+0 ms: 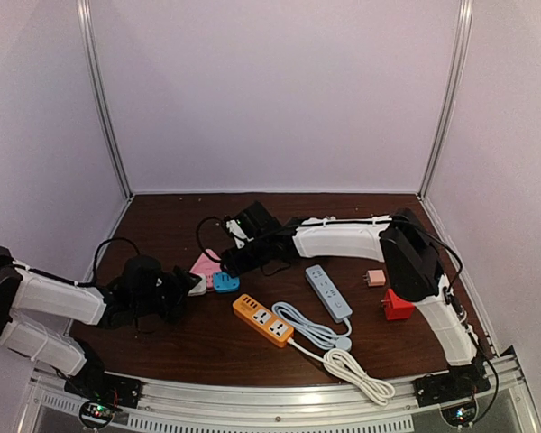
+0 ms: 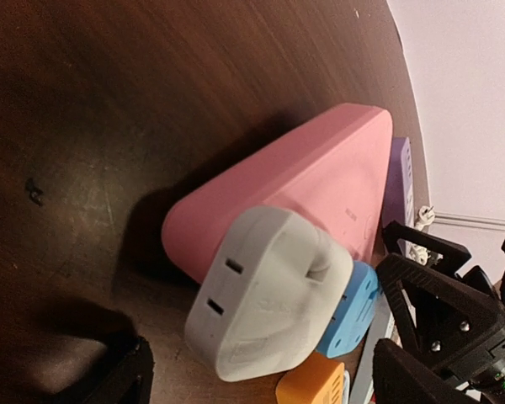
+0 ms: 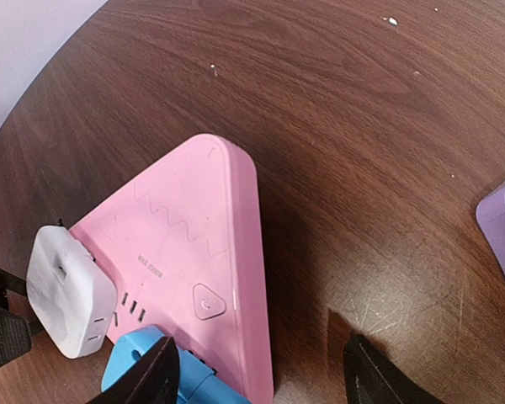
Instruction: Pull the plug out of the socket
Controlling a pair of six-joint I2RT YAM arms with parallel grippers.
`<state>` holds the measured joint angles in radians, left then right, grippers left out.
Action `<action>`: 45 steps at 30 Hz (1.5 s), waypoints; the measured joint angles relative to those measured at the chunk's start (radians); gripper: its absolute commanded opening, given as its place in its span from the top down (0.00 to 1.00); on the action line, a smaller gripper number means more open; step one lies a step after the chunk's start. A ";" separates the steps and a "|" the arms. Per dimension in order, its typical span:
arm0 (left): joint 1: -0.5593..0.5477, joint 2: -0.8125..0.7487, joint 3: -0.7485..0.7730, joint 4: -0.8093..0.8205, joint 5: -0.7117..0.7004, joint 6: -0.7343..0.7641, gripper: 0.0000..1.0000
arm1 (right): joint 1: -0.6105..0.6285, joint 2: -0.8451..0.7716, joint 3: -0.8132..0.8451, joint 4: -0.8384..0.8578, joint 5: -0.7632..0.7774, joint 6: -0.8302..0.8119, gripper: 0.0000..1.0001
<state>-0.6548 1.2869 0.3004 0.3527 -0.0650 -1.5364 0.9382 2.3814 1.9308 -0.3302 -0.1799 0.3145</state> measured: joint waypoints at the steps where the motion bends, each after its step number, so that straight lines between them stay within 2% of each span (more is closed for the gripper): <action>1: 0.000 0.012 0.000 0.013 -0.002 -0.003 0.08 | 0.002 0.000 0.000 0.000 0.003 -0.001 0.33; 5: 0.000 0.057 0.000 0.075 -0.007 -0.011 0.09 | 0.019 -0.014 -0.032 0.014 0.029 0.003 0.34; 13: 0.061 0.118 0.003 0.155 0.033 0.010 0.20 | 0.074 -0.148 -0.254 0.029 0.044 0.052 0.36; 23: 0.132 0.138 0.119 0.024 0.182 0.162 0.37 | 0.094 -0.215 -0.295 0.035 0.077 0.133 0.39; 26: 0.168 0.153 0.156 -0.049 0.218 0.219 0.40 | 0.077 -0.227 -0.279 0.042 0.076 0.148 0.48; 30: 0.199 0.181 0.189 -0.117 0.255 0.285 0.42 | 0.066 -0.221 -0.214 0.056 0.026 0.167 0.71; 33: 0.212 0.206 0.203 -0.124 0.293 0.317 0.43 | 0.065 -0.199 -0.147 0.073 -0.025 0.175 0.82; 45: 0.224 0.265 0.224 -0.047 0.382 0.356 0.50 | 0.056 -0.071 -0.109 0.097 -0.103 0.214 0.94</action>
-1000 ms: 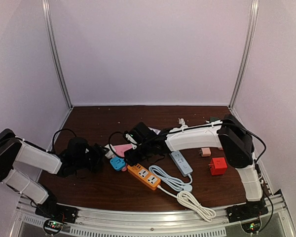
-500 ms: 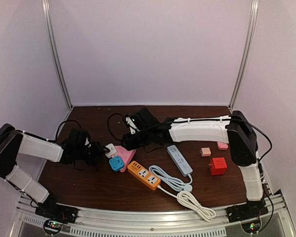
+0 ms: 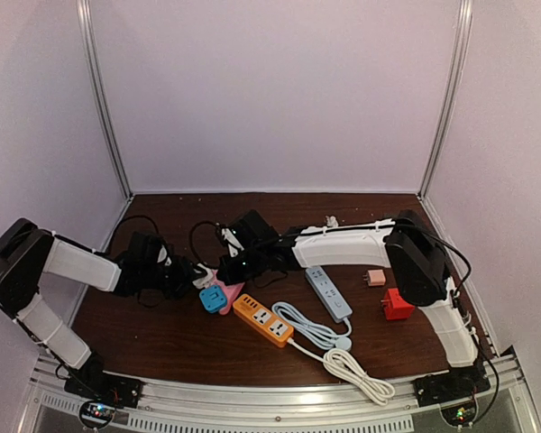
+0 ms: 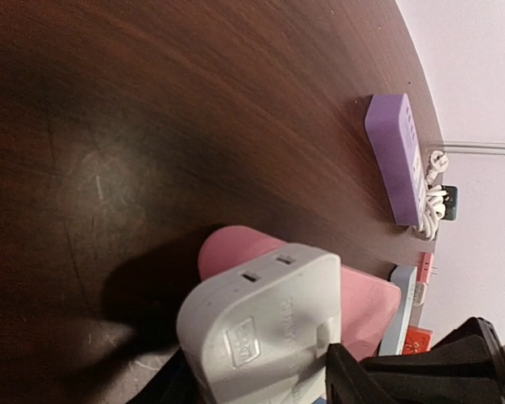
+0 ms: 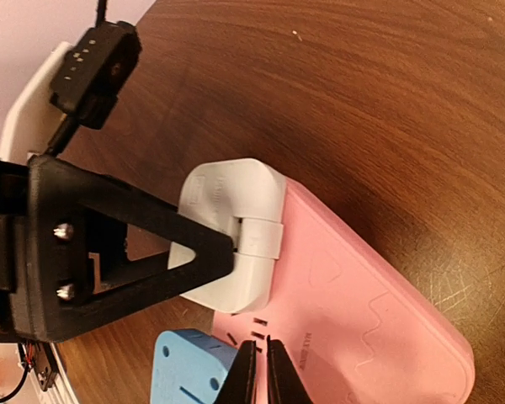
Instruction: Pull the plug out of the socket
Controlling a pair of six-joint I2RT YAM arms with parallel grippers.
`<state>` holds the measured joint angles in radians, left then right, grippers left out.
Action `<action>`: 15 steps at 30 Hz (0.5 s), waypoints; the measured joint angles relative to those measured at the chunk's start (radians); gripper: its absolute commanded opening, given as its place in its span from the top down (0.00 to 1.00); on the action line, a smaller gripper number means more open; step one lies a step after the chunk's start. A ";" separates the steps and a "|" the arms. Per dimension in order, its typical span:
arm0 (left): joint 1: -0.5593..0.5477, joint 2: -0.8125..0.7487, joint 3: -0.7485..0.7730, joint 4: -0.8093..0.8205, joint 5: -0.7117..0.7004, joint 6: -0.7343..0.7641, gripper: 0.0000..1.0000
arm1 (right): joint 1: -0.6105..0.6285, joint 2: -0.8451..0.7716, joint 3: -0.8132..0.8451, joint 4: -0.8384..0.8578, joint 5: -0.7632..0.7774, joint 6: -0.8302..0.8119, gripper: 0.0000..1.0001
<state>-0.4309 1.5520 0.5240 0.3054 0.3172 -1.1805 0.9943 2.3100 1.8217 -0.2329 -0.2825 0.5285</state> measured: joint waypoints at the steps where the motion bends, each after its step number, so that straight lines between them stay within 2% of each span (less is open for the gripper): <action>1: 0.000 0.005 0.000 0.013 0.005 0.000 0.52 | -0.003 0.011 0.000 0.003 -0.008 0.006 0.95; 15: 0.006 -0.006 -0.003 0.053 0.027 0.001 0.71 | -0.044 0.043 -0.001 0.049 -0.056 0.082 1.00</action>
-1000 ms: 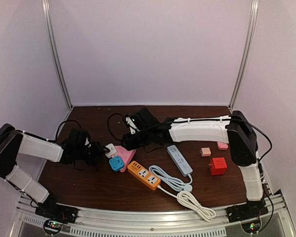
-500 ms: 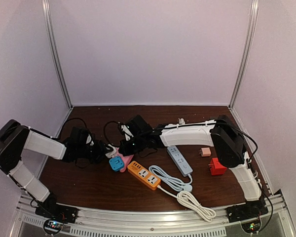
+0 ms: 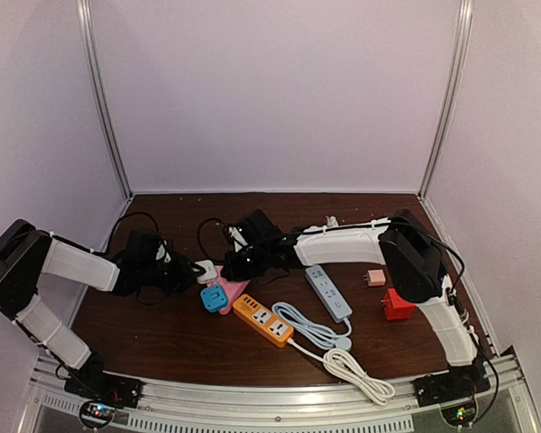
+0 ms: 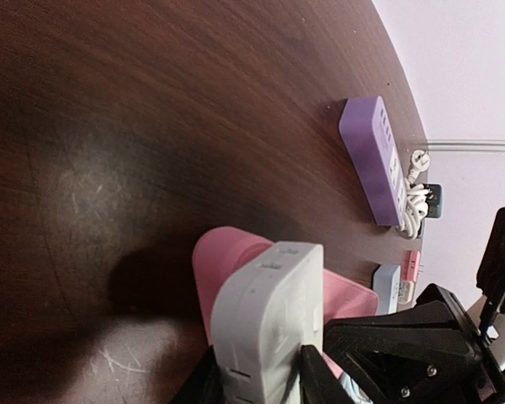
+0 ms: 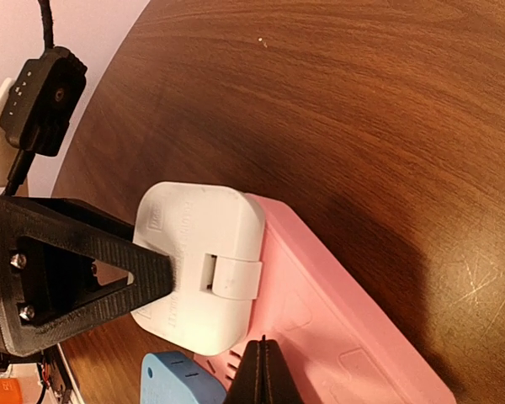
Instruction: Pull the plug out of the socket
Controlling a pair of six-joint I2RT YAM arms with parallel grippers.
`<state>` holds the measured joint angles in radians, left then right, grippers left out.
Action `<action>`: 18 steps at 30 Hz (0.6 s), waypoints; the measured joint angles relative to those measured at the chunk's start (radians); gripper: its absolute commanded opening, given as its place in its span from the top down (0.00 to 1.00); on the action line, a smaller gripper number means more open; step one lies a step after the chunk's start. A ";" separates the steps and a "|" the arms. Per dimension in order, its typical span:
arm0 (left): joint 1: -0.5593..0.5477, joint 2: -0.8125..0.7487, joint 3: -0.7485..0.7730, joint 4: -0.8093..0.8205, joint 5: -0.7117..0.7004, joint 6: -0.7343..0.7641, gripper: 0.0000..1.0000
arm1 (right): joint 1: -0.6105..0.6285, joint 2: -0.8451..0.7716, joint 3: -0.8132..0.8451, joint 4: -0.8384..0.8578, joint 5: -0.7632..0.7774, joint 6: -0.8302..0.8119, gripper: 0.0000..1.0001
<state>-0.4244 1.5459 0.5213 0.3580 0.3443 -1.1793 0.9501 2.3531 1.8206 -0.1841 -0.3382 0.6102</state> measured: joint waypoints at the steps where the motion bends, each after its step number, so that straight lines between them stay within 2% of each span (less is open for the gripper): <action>1: 0.000 -0.007 0.003 -0.011 0.000 0.004 0.73 | 0.000 0.000 0.000 0.001 0.000 0.002 1.00; 8: 0.000 -0.005 0.062 -0.090 0.007 0.046 0.75 | 0.000 0.006 0.000 0.012 -0.006 0.019 1.00; 11: 0.003 0.016 0.085 -0.101 0.016 0.061 0.67 | -0.003 0.009 0.000 0.019 -0.006 0.023 1.00; 13: 0.004 0.033 0.097 -0.118 0.023 0.071 0.67 | -0.005 0.010 0.000 0.024 -0.010 0.024 1.00; 18: 0.005 0.048 0.114 -0.132 0.038 0.079 0.75 | -0.005 0.011 0.000 0.025 -0.015 0.025 1.00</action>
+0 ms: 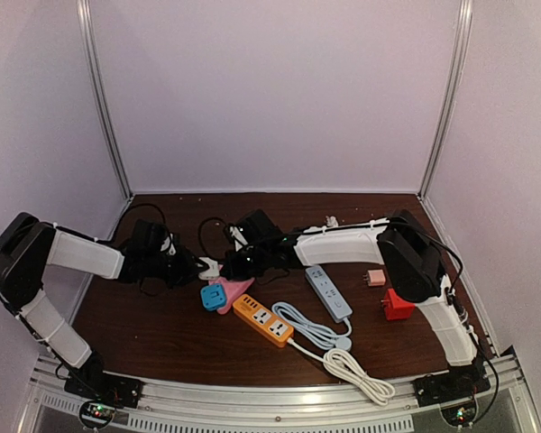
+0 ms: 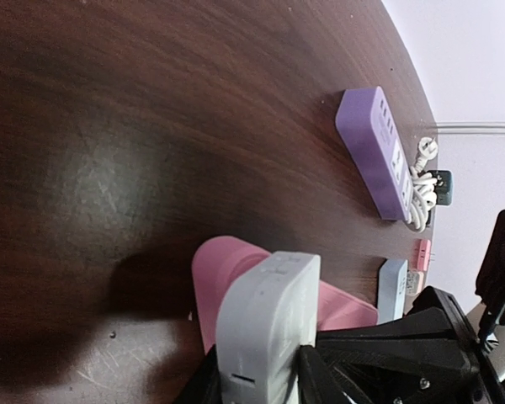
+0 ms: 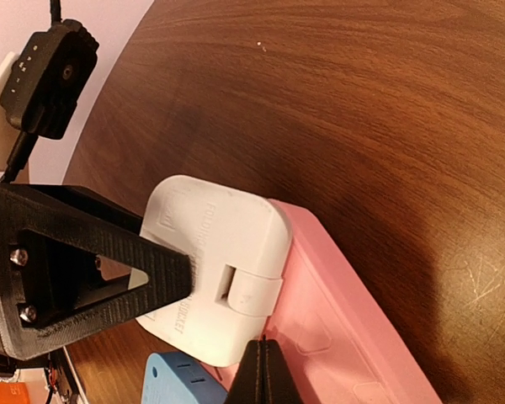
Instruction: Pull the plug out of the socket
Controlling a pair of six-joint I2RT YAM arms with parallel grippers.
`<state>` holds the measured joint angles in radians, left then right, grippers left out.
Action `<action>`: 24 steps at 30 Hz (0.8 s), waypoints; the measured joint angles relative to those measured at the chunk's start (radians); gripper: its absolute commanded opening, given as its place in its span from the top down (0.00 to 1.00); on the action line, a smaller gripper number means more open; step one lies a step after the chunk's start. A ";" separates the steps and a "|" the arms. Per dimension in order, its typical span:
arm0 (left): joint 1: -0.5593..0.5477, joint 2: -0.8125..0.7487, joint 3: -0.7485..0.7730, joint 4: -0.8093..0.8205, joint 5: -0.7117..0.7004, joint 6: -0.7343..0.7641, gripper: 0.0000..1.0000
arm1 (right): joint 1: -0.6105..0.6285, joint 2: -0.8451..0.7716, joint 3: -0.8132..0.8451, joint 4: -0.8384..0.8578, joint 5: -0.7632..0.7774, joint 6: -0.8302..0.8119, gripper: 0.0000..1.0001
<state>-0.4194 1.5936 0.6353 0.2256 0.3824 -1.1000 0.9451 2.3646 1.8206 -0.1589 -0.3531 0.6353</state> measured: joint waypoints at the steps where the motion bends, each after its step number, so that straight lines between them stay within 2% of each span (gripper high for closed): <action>1: 0.002 0.000 0.004 0.000 0.002 0.001 0.78 | -0.001 0.000 0.000 0.000 0.000 0.000 1.00; 7: 0.002 0.002 0.027 0.019 0.027 0.005 1.00 | -0.003 0.000 0.000 0.001 -0.004 0.003 1.00; 13: 0.004 0.005 0.021 0.037 0.038 0.006 1.00 | -0.008 0.002 -0.007 0.016 -0.006 0.022 1.00; 19: 0.007 0.005 -0.049 0.172 0.043 -0.029 1.00 | -0.009 0.002 -0.014 0.031 -0.006 0.040 1.00; 24: 0.006 -0.004 -0.082 0.222 0.043 -0.046 1.00 | -0.009 0.002 -0.015 0.035 -0.005 0.050 1.00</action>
<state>-0.4129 1.5898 0.5529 0.4477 0.4255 -1.1461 0.9360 2.3661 1.8053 -0.1242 -0.3576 0.6849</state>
